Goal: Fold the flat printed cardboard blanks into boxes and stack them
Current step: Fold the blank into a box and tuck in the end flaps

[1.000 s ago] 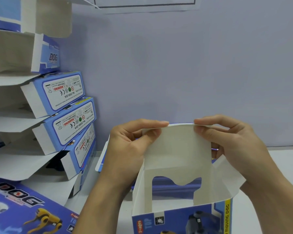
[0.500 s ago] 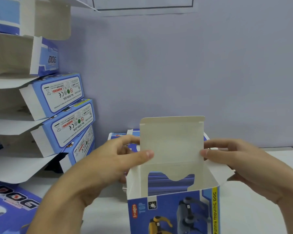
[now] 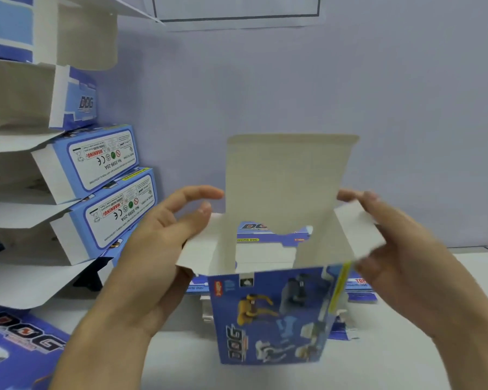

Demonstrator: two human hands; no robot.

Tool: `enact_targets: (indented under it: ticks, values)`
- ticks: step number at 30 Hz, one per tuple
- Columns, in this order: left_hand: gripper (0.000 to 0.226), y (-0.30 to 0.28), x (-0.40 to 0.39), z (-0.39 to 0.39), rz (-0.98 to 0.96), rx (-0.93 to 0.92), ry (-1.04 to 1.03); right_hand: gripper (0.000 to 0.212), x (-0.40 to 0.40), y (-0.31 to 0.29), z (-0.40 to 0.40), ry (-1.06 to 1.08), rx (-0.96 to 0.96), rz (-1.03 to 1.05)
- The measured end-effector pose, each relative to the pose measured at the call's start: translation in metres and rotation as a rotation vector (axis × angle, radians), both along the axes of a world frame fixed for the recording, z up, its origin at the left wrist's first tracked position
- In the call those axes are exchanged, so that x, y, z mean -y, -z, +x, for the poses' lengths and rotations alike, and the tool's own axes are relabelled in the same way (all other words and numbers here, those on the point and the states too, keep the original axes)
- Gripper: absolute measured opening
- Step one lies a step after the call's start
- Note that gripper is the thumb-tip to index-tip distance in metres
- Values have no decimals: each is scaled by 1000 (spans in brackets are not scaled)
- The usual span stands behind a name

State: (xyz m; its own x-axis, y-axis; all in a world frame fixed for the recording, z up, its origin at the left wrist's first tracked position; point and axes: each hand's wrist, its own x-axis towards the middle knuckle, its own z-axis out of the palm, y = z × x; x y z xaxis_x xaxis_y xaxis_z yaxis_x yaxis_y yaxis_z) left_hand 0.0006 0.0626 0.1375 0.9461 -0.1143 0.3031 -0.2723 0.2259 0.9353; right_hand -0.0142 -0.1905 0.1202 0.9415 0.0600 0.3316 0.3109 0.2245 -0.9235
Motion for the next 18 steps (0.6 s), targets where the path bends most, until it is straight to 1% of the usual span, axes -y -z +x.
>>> enact_targets:
  ticks: [1, 2, 3, 4, 5, 6, 7, 8, 9, 10, 12, 13, 14, 15, 16, 18]
  values:
    - [19, 0, 0, -1, -37, 29, -9, 53, -3, 0, 2, -48, 56, 22]
    - [18, -1, -1, -1, -77, 53, -16, 61, -6, 1, 5, -63, 93, 3]
    - [18, -1, -2, -2, -110, 74, -16, 59, -9, 4, 9, -26, 97, -38]
    - [17, 0, -3, -2, -138, 87, -12, 52, -12, 6, 13, 37, 88, -103]
    - [17, 0, -2, -3, -165, 92, -8, 52, -15, 9, 15, 66, 90, -199]
    - [17, 0, -2, -4, -192, 91, -12, 57, -18, 13, 18, 31, 116, -291]
    - [16, 1, -1, -3, -225, 89, -16, 63, -21, 18, 18, -43, 143, -329]
    - [14, 2, 0, -1, -253, 79, -28, 69, -24, 23, 18, -91, 146, -317]
    - [12, 5, 2, 2, -269, 73, -47, 72, -26, 25, 18, -88, 144, -282]
    - [11, 7, 5, 4, -281, 69, -75, 72, -27, 26, 18, -48, 144, -239]
    - [16, 12, 9, 10, -303, 71, -116, 77, -28, 26, 21, 53, 140, -162]
    - [16, 15, 11, 15, -281, 87, -125, 79, -28, 26, 23, 100, 123, -122]
    - [18, 19, 12, 15, -218, 107, -133, 78, -28, 26, 25, 146, 113, -81]
    - [31, 21, 17, 20, -120, 133, -108, 74, -29, 26, 27, 182, 105, -36]
    - [49, 24, 22, 22, -22, 141, -57, 71, -31, 26, 28, 201, 92, 10]
    - [85, 27, 32, 26, 148, 98, 53, 67, -39, 24, 28, 167, 22, 111]
